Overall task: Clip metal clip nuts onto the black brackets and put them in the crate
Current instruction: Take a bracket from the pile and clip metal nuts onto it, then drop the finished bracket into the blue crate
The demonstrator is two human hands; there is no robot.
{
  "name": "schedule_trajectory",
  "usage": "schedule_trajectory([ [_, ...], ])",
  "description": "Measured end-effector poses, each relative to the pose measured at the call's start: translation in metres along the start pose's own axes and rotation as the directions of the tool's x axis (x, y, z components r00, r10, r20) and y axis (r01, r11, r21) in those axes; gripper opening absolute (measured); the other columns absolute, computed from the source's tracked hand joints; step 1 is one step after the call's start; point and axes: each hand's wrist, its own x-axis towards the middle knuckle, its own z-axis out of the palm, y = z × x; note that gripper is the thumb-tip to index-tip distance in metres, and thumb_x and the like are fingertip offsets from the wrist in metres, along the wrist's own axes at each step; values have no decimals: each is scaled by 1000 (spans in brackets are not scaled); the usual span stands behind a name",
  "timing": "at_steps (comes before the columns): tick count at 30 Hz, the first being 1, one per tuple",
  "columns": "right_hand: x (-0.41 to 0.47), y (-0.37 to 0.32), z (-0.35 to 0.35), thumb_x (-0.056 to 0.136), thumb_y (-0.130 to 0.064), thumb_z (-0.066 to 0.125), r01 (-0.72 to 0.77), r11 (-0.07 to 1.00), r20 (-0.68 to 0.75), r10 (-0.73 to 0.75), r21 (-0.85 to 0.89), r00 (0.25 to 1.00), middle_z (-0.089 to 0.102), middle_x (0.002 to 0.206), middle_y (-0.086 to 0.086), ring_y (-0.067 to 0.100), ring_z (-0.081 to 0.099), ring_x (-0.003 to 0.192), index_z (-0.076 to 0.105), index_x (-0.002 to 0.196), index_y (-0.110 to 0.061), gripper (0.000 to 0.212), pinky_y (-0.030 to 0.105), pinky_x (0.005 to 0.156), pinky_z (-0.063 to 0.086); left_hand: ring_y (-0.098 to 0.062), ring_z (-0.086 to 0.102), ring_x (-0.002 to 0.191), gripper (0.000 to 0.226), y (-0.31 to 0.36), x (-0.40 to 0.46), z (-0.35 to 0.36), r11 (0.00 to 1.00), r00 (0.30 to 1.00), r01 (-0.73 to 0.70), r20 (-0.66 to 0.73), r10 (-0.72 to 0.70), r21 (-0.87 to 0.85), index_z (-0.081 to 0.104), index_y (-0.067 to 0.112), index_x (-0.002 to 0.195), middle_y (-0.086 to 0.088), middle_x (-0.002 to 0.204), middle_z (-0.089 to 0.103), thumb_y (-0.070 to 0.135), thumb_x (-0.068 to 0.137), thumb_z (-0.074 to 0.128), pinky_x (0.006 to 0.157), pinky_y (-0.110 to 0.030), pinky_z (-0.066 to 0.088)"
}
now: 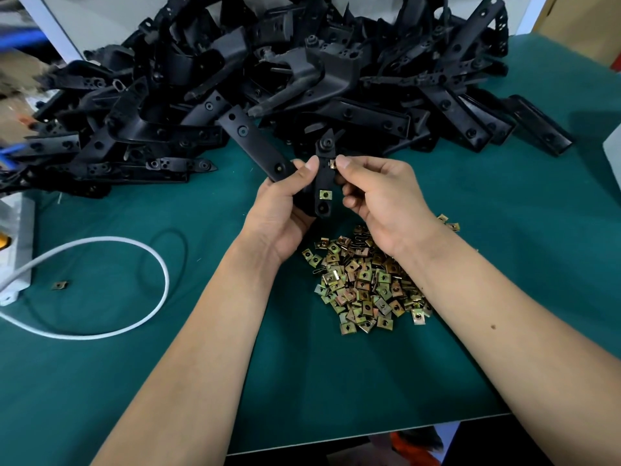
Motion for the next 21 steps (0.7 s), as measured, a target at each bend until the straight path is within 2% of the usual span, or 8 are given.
schedule_trajectory([
  [2,-1,0,0,94,-10,73,1,1000,5,-2,4,1000,62,68,0,7,51,59,73,77,-11,17,19,50,41,-33,66,98,12,-1,0,2,1000,1000,-12,3,12,12,60,14,90,-20,110,67,19,92,71,94,-51,55],
  [6,-2,-1,0,97,-13,71,4,1000,20,-4,30,1000,49,65,-3,5,41,56,69,73,-14,24,18,49,34,-22,73,81,16,-7,1,5,998,998,-58,2,58,9,58,17,84,-6,90,74,17,96,69,67,-36,61],
  [9,-5,-3,2,98,-14,69,3,997,24,-5,83,1000,44,59,-6,5,37,52,65,72,-15,26,19,48,32,-23,74,82,16,-10,1,8,997,997,-71,36,72,-25,59,16,84,-7,90,76,19,97,69,70,-37,61],
  [13,-9,-4,6,101,-15,65,13,991,16,-15,130,1000,51,50,-14,1,40,45,57,61,-20,41,18,45,31,-27,73,82,16,-15,1,13,993,992,-114,43,116,-38,60,13,87,-10,93,75,21,98,68,72,-41,61],
  [18,-14,-4,9,102,-13,62,11,986,-25,-7,164,1000,54,48,-15,-1,47,40,58,67,-17,36,15,43,36,-28,68,82,18,-19,0,19,989,989,-147,-20,147,10,58,14,86,-13,96,70,21,96,71,72,-43,59],
  [21,-17,-3,12,102,-11,62,5,978,-13,-3,209,1000,60,51,-12,-2,55,43,62,71,-14,31,13,45,44,-23,66,79,21,-21,-1,25,985,983,-174,-64,175,10,53,14,85,-10,89,65,18,96,70,70,-40,59],
])
